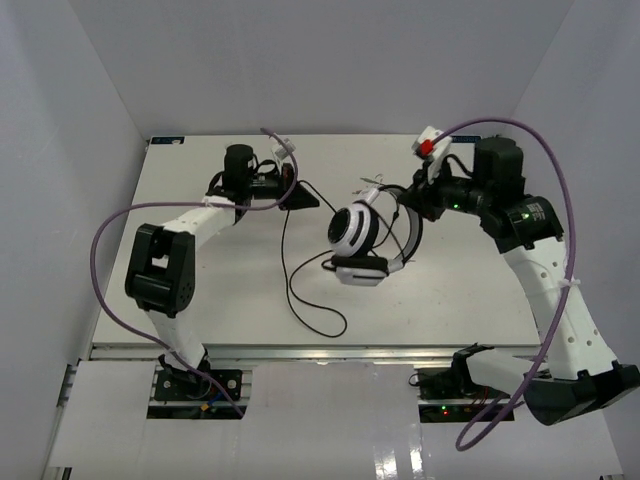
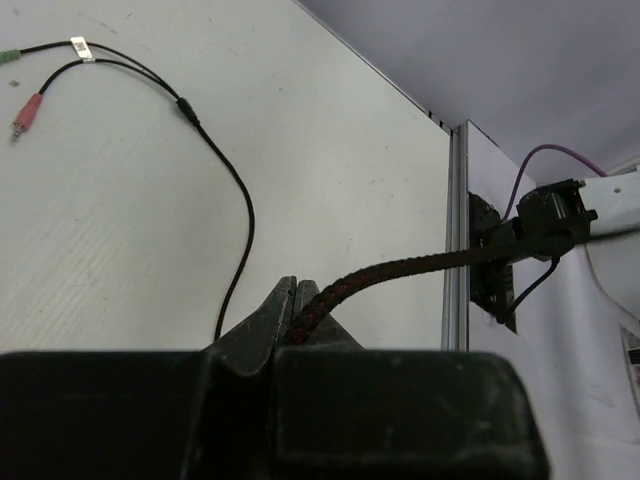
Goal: Wrap the headphones
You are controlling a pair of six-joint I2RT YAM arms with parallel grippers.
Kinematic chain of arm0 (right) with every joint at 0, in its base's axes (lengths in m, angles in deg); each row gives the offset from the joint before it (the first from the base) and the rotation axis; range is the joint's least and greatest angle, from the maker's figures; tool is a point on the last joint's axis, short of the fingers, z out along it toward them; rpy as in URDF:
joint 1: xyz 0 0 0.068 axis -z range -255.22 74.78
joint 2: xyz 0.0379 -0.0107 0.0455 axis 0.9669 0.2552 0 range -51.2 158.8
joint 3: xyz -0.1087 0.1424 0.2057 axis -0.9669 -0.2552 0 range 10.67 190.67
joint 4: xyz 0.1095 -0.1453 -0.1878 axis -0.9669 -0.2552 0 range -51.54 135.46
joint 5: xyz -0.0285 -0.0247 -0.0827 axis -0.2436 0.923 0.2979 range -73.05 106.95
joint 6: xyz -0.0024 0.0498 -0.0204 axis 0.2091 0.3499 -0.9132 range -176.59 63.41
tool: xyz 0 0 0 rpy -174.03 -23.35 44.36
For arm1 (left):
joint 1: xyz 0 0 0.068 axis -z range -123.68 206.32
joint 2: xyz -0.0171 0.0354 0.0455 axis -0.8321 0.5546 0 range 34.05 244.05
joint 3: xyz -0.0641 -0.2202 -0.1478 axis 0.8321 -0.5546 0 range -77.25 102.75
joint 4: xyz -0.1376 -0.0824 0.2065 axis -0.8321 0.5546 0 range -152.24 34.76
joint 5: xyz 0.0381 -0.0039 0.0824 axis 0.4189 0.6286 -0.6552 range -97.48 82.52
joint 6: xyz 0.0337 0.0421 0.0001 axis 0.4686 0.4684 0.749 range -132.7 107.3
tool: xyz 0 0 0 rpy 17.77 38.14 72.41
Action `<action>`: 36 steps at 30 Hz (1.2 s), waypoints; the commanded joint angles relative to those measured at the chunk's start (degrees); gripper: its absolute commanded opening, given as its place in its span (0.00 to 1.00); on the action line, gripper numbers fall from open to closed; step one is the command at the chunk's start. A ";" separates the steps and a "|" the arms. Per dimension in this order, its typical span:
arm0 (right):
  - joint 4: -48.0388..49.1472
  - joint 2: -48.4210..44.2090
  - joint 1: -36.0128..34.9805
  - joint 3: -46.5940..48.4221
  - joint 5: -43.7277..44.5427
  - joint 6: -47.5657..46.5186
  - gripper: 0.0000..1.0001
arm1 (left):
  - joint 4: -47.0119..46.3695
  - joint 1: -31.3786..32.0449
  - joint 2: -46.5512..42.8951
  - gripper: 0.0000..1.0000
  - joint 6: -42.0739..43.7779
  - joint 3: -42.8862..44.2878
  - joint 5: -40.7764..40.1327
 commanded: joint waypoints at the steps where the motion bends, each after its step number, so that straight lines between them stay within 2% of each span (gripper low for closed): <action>1: 0.37 -2.13 -11.08 -3.45 8.76 -6.72 0.08 | 32.79 -0.29 6.74 0.00 6.89 16.87 0.81; 3: 1.13 -1.79 -13.92 -6.20 15.53 -8.46 0.08 | 35.61 -0.54 6.94 0.00 6.24 20.35 0.35; 8: 4.92 -1.00 -19.84 -12.54 28.57 -10.72 0.08 | 35.72 -2.41 4.13 0.00 1.63 23.45 0.07; 11: 7.88 1.19 -20.36 -14.71 39.49 -9.90 0.08 | 36.40 -2.67 1.51 0.00 -0.39 24.22 0.48; 19: 15.64 6.19 -20.27 -15.47 58.16 -9.28 0.08 | 37.11 -2.67 -5.37 0.00 -4.07 23.25 4.04; 22: 17.12 8.48 -18.95 -14.22 62.28 -6.97 0.08 | 36.39 -2.51 -8.06 0.00 -6.60 22.41 5.32; 26: 17.48 12.67 -16.27 -10.24 63.31 -2.32 0.08 | 31.66 -0.89 -11.30 0.00 -12.62 19.53 6.90; 32: 17.52 18.94 -14.73 -2.97 66.38 7.04 0.08 | 27.80 8.99 -10.47 0.00 -19.31 20.71 3.83; 36: 17.21 20.58 -14.80 -0.62 66.39 9.59 0.08 | 27.80 14.32 -6.60 0.06 -22.36 24.03 0.58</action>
